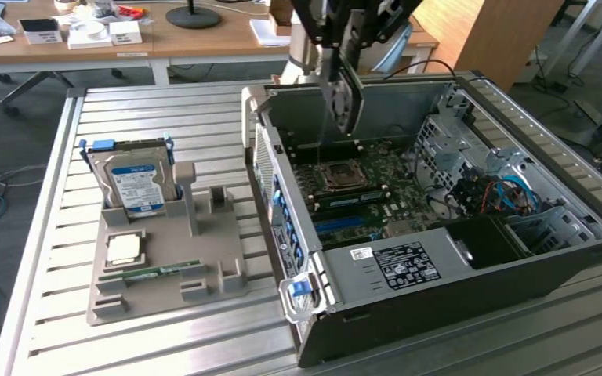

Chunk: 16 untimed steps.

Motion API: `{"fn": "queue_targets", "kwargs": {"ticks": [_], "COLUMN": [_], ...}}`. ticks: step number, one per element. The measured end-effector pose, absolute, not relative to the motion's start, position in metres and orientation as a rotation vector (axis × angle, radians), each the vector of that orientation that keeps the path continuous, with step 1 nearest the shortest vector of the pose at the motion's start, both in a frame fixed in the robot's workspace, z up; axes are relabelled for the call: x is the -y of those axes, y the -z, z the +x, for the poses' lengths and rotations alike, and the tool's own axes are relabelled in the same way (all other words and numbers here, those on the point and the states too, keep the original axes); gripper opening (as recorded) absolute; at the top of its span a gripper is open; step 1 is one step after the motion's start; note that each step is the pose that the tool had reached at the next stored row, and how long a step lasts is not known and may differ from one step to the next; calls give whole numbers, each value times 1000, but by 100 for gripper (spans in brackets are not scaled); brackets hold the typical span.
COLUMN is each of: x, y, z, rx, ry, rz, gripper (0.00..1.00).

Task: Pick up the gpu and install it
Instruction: 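Pick up the gpu and move the gpu toward the slot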

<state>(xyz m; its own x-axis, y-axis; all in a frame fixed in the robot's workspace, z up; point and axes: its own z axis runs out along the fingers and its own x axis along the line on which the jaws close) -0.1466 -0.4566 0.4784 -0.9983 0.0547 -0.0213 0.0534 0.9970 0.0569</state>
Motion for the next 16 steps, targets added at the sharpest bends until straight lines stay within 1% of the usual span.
{"fn": "queue_targets", "kwargs": {"ticks": [16], "x": [457], "y": [-478], "z": [-74], "rx": [-3118], "ry": [-88], "rz": [84], "gripper": [27]}}
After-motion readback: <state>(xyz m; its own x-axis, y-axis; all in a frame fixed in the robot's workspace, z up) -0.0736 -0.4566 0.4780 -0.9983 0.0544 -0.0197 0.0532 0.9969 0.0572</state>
